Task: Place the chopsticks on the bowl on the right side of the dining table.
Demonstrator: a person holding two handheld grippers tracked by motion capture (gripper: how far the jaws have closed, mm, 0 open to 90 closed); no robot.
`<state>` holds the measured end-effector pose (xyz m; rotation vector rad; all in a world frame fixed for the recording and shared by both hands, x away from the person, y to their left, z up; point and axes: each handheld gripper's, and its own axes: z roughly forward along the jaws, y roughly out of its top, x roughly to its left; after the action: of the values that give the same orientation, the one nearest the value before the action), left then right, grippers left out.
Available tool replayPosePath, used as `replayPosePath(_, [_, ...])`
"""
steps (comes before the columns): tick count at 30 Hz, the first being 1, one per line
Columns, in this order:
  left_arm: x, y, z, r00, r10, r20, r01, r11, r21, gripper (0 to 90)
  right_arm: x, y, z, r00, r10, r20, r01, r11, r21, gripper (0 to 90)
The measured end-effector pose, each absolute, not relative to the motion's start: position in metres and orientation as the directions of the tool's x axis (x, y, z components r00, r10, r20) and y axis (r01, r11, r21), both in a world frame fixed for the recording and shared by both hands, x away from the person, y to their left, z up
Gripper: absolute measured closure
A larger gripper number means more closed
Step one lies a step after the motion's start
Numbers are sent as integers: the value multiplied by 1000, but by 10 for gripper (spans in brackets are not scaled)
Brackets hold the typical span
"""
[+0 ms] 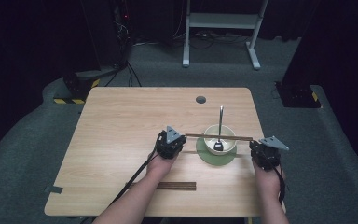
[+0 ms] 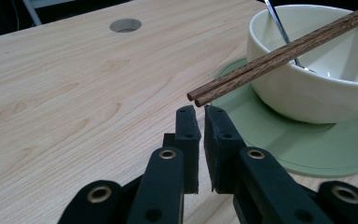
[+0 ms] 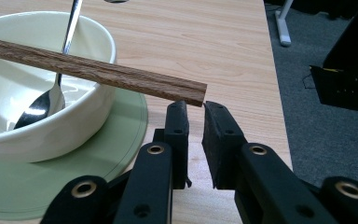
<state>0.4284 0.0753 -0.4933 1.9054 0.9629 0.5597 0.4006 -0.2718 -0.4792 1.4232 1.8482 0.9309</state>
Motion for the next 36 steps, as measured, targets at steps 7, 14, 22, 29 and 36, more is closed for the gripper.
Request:
replayPosePath(7, [429, 77, -493, 591, 807, -5, 398, -286, 871, 835, 401, -271, -477, -228, 972, -55, 532, 172, 829, 792])
replayPosePath(14, [429, 76, -494, 590, 807, -10, 403, -284, 870, 811, 402, -270, -477, -229, 972, -58, 530, 174, 830, 784])
replayPosePath(22, [430, 77, -494, 586, 810, -17, 407, -276, 870, 784, 403, -272, -477, -224, 973, -57, 532, 171, 830, 782])
replayPosePath(29, [430, 77, -494, 586, 810, -17, 408, -277, 870, 780, 404, -271, -477, -226, 972, -58, 529, 172, 831, 779])
replayPosePath(36, [427, 78, -493, 592, 806, -13, 395, -276, 876, 739, 403, -271, -477, -225, 973, -56, 529, 170, 831, 776])
